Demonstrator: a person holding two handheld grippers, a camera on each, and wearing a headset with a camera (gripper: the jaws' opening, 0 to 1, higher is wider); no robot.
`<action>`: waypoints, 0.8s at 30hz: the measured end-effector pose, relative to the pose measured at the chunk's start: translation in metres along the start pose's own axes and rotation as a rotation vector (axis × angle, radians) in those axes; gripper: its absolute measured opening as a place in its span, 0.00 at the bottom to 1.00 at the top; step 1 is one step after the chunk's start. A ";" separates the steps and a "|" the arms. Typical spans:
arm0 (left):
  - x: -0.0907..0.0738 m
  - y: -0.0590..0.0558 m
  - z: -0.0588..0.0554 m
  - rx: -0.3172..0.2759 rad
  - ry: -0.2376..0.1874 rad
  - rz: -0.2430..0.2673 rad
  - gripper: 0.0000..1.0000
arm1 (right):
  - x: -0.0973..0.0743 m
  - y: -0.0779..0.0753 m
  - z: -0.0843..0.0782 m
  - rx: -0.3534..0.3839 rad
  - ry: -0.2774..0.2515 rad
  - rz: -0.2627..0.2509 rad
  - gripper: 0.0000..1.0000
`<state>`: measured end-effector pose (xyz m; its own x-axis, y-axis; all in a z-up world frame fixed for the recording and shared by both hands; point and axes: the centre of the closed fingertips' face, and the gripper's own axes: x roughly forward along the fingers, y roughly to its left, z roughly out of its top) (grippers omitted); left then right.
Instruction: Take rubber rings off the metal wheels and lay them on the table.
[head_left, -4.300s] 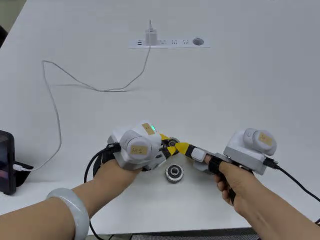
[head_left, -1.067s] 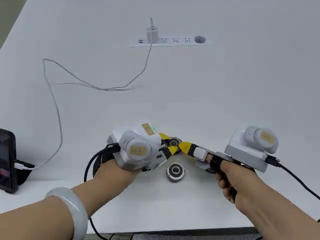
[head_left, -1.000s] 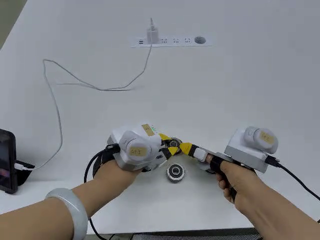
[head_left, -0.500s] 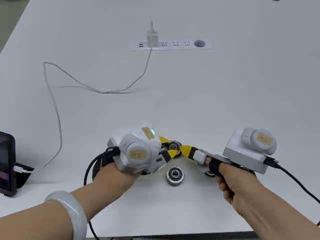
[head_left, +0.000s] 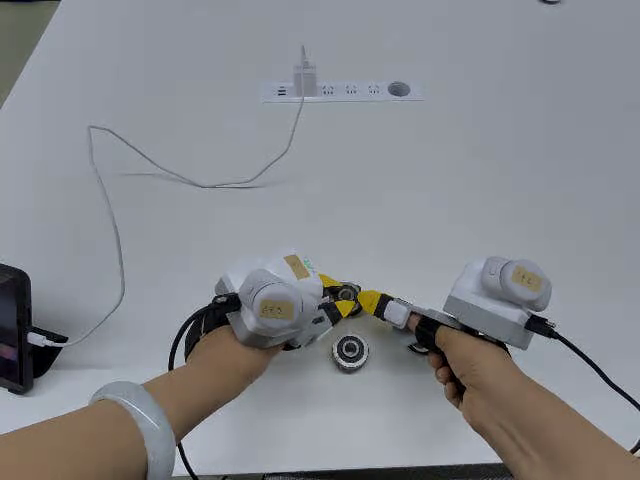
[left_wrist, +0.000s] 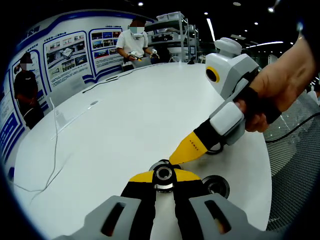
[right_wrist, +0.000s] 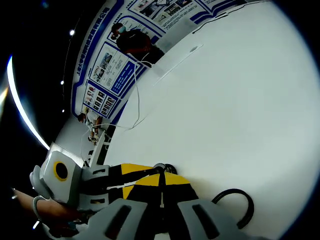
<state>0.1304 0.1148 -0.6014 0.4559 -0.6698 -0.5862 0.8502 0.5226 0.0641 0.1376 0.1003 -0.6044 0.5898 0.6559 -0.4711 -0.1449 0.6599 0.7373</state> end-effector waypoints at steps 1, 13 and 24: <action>0.000 0.000 0.000 0.000 0.000 0.000 0.13 | 0.000 0.001 0.000 0.000 0.000 0.002 0.01; 0.000 0.001 0.000 0.003 0.000 -0.001 0.13 | 0.000 0.010 -0.001 0.012 0.003 0.031 0.01; 0.000 0.000 0.000 0.003 -0.003 -0.003 0.13 | -0.003 0.017 -0.003 0.014 0.015 0.064 0.01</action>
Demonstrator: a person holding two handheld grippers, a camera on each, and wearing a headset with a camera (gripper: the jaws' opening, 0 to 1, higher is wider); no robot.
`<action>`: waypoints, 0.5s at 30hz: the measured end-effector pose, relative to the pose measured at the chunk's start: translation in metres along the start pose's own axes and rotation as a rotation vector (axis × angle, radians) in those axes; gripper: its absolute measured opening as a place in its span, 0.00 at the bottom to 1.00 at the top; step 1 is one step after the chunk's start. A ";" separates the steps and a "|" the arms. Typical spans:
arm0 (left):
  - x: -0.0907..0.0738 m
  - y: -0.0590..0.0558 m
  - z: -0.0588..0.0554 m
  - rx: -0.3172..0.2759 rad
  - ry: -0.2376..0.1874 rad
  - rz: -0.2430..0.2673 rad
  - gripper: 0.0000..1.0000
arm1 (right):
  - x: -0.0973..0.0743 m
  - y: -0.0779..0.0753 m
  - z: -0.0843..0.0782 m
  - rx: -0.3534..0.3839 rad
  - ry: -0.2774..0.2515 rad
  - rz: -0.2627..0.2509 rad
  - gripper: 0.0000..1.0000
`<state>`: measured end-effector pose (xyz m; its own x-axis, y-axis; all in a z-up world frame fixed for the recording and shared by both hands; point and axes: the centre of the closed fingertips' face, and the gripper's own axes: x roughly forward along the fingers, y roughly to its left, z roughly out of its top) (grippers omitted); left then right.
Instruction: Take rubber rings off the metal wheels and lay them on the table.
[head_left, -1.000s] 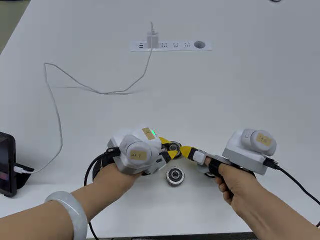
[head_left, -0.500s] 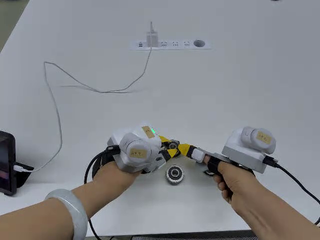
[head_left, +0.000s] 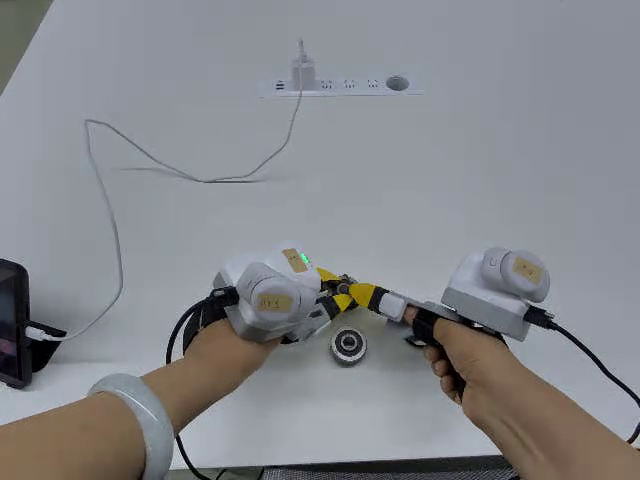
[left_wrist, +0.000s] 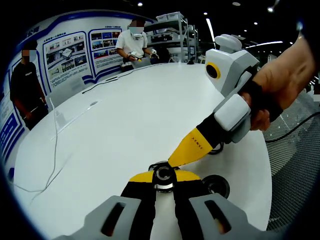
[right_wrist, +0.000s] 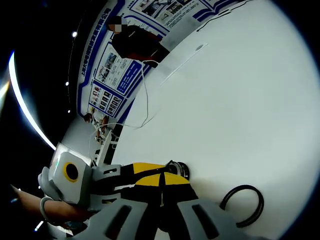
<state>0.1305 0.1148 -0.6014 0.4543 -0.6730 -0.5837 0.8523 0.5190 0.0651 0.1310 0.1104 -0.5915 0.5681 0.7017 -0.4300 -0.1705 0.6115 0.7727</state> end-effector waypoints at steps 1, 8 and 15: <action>0.000 0.000 0.000 0.000 0.000 0.000 0.13 | 0.000 0.001 0.000 0.003 0.001 0.003 0.01; 0.000 0.000 0.000 -0.003 0.006 -0.001 0.13 | -0.003 0.003 -0.001 -0.002 0.005 0.019 0.01; 0.000 -0.001 0.000 0.000 0.004 -0.011 0.14 | 0.000 -0.001 -0.001 -0.012 0.005 -0.002 0.01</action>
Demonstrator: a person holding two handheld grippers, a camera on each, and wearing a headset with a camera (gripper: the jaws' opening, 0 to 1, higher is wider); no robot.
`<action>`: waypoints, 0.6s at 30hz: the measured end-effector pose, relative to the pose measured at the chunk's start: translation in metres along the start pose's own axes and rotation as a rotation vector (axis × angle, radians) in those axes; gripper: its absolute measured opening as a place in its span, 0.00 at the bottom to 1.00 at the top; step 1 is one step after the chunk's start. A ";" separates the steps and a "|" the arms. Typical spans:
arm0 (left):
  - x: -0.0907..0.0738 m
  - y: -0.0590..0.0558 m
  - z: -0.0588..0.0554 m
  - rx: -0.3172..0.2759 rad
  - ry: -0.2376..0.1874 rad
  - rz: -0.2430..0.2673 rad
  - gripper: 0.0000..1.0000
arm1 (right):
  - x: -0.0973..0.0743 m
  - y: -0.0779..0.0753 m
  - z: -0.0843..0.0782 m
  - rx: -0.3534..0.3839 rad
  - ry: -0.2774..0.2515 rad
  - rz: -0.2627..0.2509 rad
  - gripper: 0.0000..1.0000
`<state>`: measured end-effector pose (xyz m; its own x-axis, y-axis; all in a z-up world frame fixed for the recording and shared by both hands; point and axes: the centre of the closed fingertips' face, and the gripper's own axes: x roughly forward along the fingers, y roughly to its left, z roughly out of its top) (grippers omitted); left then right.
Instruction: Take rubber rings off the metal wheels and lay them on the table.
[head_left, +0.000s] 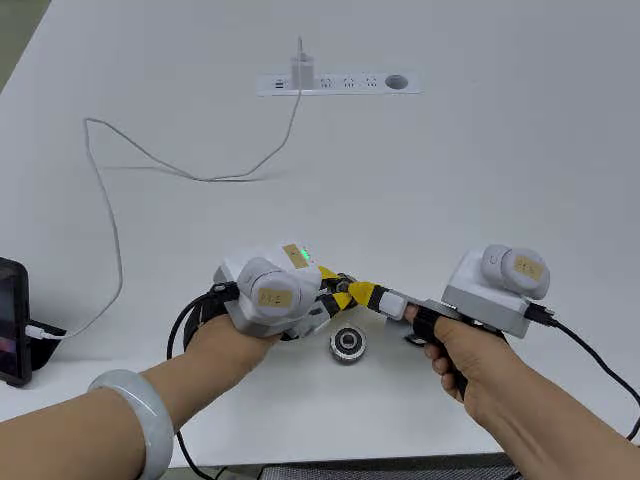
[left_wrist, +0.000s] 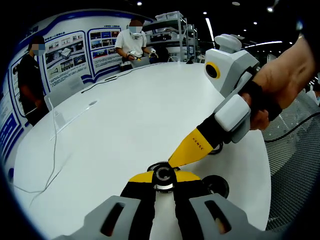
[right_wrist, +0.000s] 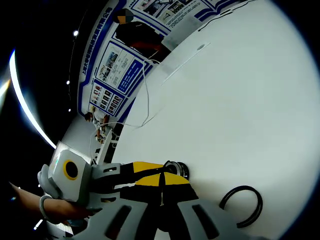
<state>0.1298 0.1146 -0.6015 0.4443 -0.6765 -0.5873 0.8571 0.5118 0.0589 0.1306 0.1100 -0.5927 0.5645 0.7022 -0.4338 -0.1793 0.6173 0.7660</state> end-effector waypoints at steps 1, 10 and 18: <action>0.000 0.000 0.000 0.003 -0.002 -0.002 0.14 | 0.000 0.000 0.000 -0.004 0.000 -0.004 0.01; -0.003 0.001 0.000 0.011 -0.016 -0.003 0.21 | 0.001 -0.005 -0.001 -0.012 0.005 -0.022 0.02; -0.007 -0.003 0.005 0.027 -0.042 -0.005 0.28 | 0.002 -0.002 0.000 -0.020 0.005 -0.025 0.02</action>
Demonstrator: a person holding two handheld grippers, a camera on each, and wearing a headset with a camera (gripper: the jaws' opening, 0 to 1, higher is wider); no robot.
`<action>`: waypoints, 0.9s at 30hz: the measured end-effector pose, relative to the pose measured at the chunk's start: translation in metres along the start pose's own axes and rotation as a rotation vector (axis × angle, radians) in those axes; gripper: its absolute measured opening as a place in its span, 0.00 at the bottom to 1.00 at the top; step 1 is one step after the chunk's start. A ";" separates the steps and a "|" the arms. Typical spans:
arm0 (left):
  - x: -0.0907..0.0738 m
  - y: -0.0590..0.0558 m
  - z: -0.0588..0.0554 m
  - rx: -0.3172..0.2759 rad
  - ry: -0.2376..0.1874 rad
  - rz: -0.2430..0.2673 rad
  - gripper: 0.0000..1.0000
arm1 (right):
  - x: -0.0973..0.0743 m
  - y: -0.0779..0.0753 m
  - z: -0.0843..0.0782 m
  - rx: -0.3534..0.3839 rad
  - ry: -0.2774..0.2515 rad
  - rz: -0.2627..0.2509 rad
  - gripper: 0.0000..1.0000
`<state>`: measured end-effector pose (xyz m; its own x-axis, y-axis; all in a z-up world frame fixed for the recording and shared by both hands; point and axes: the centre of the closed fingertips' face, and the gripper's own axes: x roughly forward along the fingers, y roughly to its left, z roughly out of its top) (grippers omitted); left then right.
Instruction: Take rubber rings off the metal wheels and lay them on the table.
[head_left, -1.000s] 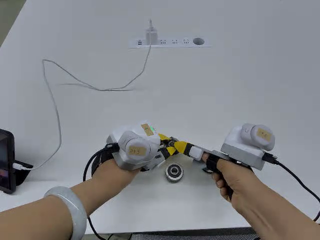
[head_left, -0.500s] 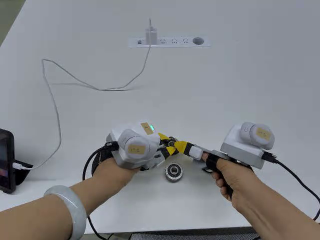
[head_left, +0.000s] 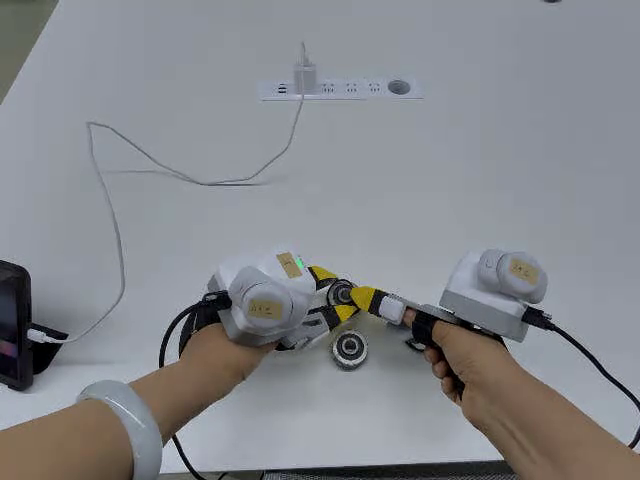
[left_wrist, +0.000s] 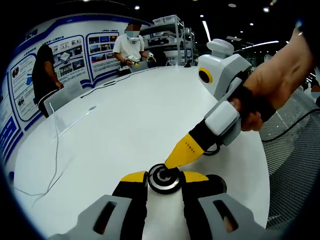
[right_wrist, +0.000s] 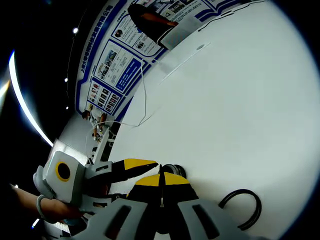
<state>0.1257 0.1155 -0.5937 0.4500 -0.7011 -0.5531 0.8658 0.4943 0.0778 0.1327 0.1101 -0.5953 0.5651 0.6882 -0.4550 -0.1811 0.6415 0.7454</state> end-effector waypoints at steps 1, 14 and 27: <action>-0.001 -0.001 0.001 0.002 -0.005 -0.001 0.30 | 0.000 0.001 0.000 -0.003 0.000 -0.001 0.02; -0.010 0.002 -0.004 0.017 -0.017 0.016 0.34 | 0.000 0.016 0.002 -0.067 0.010 0.012 0.02; -0.022 0.009 -0.013 -0.019 -0.015 0.044 0.41 | -0.009 0.037 0.007 -0.037 -0.022 0.062 0.02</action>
<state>0.1205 0.1418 -0.5922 0.4908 -0.6862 -0.5369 0.8410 0.5342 0.0861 0.1269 0.1252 -0.5603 0.5692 0.7200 -0.3971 -0.2460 0.6100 0.7533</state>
